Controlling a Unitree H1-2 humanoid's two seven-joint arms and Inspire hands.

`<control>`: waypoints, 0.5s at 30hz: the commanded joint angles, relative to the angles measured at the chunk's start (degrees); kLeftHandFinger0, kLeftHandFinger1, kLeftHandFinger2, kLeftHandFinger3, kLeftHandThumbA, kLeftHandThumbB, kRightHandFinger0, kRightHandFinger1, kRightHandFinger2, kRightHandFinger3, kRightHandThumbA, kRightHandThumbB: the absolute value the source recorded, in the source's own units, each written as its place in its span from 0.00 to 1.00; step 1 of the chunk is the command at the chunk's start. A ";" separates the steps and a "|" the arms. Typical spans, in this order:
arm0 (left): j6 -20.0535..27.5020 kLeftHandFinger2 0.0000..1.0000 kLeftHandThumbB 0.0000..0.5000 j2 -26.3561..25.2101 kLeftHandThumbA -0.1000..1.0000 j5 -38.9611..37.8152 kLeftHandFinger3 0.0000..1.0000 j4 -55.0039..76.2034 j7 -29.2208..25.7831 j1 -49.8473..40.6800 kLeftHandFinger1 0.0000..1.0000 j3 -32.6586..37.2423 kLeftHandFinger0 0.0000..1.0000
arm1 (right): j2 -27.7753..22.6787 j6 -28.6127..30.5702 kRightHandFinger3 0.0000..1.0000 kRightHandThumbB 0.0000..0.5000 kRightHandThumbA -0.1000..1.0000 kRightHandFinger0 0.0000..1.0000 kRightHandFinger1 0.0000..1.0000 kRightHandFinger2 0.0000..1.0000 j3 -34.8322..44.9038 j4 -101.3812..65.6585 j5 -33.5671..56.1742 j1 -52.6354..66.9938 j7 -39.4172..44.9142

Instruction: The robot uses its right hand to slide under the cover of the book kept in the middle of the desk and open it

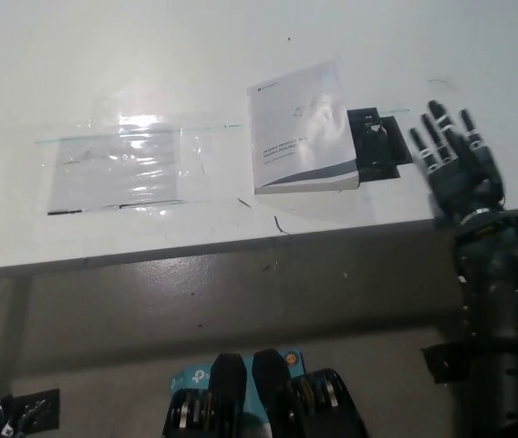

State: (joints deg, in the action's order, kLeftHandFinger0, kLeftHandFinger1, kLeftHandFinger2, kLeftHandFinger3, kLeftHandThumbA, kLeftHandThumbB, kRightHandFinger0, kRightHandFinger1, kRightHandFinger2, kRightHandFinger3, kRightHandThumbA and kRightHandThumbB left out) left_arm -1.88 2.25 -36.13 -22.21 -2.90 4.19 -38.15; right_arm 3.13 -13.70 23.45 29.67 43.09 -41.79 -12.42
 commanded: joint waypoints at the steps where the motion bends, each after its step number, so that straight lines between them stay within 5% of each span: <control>1: 1.59 0.74 0.45 -0.93 0.86 -0.50 0.80 0.48 -0.19 0.15 0.71 0.40 0.80 | 1.13 3.84 1.00 0.37 1.00 0.66 0.68 0.73 -1.76 1.63 -3.22 -3.85 2.22; 8: 1.50 0.79 0.43 -1.06 0.88 -0.76 0.83 0.62 0.48 -0.35 0.74 0.66 0.82 | 2.96 3.98 1.00 0.33 1.00 0.72 0.75 0.84 -3.29 3.35 -4.45 -4.23 2.93; 11: 1.24 0.78 0.38 -0.95 0.86 -1.59 0.84 0.82 0.47 -0.39 0.73 0.24 0.82 | 3.24 3.68 1.00 0.35 1.00 0.74 0.77 0.83 -3.90 3.68 -5.21 -4.80 2.88; 15: 0.99 0.76 0.45 -1.08 0.85 -1.50 0.80 1.16 -0.31 -0.36 0.74 0.15 0.83 | 3.39 3.79 1.00 0.36 1.00 0.65 0.70 0.76 -4.65 4.22 -6.50 -5.04 2.68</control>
State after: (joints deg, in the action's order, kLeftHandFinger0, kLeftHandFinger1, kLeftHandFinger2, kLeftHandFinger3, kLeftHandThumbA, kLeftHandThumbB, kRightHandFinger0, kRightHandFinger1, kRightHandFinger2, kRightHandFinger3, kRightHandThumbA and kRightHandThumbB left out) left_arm -1.80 2.00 -36.60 -22.17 -2.91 3.95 -38.07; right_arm 6.12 -11.90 19.98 34.15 38.75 -42.94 -11.58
